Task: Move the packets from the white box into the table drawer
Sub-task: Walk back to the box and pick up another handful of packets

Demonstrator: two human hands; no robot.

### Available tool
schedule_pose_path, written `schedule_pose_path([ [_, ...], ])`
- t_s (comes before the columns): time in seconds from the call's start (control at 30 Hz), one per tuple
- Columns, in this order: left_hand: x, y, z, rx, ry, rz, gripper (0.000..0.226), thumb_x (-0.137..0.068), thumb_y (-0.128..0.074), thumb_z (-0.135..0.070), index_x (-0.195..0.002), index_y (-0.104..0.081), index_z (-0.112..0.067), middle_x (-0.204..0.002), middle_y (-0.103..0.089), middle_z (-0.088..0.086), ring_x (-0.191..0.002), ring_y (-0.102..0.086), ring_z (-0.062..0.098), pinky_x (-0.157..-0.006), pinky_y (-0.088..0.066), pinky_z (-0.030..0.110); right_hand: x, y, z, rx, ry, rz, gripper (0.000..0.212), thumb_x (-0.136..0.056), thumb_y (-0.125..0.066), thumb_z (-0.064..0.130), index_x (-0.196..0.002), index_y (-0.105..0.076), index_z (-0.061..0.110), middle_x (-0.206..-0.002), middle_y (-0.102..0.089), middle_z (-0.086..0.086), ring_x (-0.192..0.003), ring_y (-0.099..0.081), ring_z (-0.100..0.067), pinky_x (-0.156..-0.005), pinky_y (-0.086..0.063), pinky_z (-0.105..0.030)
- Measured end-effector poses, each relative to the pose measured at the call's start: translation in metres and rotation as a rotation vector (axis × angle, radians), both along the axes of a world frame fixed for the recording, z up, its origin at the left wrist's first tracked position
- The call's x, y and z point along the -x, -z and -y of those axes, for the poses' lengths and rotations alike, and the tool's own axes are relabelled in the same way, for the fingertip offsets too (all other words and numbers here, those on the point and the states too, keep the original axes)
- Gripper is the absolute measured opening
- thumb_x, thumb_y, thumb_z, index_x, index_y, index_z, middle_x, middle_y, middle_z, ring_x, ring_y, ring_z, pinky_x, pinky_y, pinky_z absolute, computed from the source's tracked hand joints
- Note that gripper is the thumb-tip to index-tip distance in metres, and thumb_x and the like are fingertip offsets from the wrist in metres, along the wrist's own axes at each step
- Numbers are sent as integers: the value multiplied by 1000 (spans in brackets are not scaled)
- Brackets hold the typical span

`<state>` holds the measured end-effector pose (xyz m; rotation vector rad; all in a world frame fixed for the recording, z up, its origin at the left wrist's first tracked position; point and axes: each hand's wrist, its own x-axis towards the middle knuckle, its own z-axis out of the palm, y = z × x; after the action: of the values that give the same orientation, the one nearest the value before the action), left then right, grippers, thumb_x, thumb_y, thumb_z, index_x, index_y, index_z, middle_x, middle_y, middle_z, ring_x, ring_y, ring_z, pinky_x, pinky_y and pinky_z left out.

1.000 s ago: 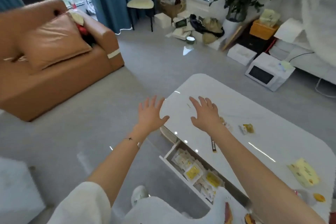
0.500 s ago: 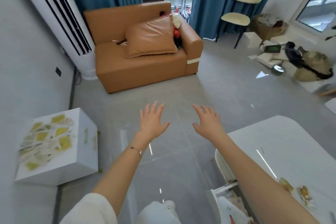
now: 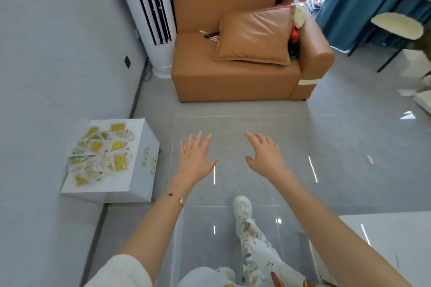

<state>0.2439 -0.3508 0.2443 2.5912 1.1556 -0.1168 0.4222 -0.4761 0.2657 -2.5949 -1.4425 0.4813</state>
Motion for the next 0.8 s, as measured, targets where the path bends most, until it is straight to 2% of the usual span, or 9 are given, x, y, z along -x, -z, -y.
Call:
schedule_pose_path([
  [0.27, 11, 18, -101, 26, -303, -73, 79, -90, -48, -55, -154, -6, -32, -163, -4, 3, -148, -3, 29, -118, -5, 50, -27, 14, -157, 17, -310, 5, 71, -91, -53, 34, -152, -16, 31, -154, -26, -6, -141, -25, -28, -114, -21, -40],
  [0.53, 42, 28, -167, 85, -743, 37, 76, -91, -46, -57, -153, -10, -32, -162, -6, 3, -148, -2, 29, -119, -5, 50, -32, 7, -298, 35, -636, 66, 70, -90, -53, 33, -151, -19, 30, -154, -25, -7, -141, -24, -28, -112, -22, -41],
  [0.8, 95, 46, -218, 77, -999, 77, 77, -90, -49, -58, -153, -12, -31, -162, -10, 4, -148, -8, 31, -118, -11, 50, 16, 21, -424, 61, -818, 28, 71, -90, -54, 33, -151, -18, 30, -154, -27, -8, -140, -26, -30, -112, -24, -43],
])
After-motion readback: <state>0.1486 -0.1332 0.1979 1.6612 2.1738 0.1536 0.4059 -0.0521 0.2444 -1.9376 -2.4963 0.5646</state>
